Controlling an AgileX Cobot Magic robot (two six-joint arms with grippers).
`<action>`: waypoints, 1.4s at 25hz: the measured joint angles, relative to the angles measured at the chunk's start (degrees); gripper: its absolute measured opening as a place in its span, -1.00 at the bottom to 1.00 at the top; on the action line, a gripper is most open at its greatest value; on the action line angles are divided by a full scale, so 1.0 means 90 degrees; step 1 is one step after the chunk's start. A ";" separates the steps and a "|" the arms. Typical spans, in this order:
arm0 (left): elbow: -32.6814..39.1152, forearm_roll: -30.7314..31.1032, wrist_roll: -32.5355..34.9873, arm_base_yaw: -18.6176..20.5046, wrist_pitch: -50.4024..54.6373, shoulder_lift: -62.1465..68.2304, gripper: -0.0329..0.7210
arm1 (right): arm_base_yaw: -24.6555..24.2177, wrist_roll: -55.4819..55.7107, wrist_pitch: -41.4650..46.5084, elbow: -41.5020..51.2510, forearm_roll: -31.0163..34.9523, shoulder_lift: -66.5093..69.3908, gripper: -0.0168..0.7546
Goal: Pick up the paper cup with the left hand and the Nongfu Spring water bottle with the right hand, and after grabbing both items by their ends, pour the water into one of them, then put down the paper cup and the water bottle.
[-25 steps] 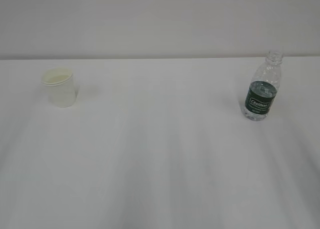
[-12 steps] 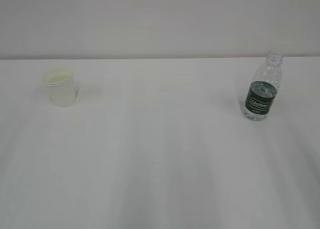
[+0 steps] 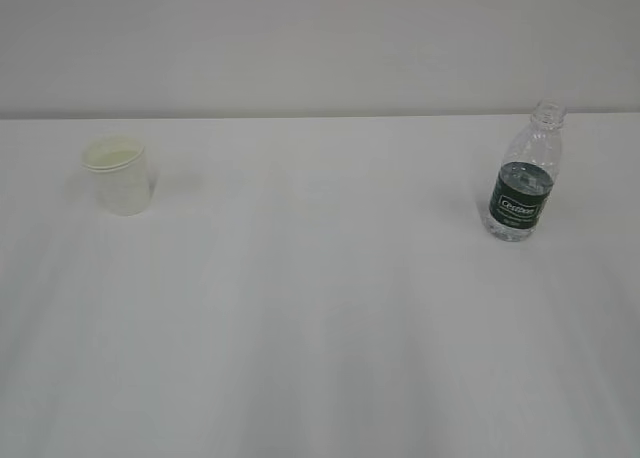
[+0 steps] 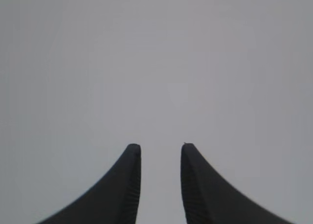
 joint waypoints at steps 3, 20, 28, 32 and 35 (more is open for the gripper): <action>0.0000 0.0000 -0.0041 -0.0065 -0.0092 0.0000 -0.39 | 0.0000 0.0000 0.0730 -0.0214 0.0000 -0.0391 0.34; 0.0000 0.0000 -0.0013 -0.1804 -0.0392 0.0000 -0.39 | 0.0000 0.0000 0.3349 -0.0619 0.0000 -0.1634 0.34; 0.0000 0.0000 -0.0013 -0.2070 -0.0661 0.0000 -0.39 | 0.0000 0.0000 0.3987 -0.0632 0.0000 -0.1634 0.34; 0.0000 0.0000 -0.0013 -0.2433 -0.0661 0.0000 -0.39 | 0.0000 0.0000 0.4298 -0.0632 0.0000 -0.1634 0.34; 0.0000 0.0000 -0.0013 -0.2688 -0.0661 0.0000 -0.39 | 0.0000 0.0000 0.4380 -0.0632 0.0000 -0.1634 0.34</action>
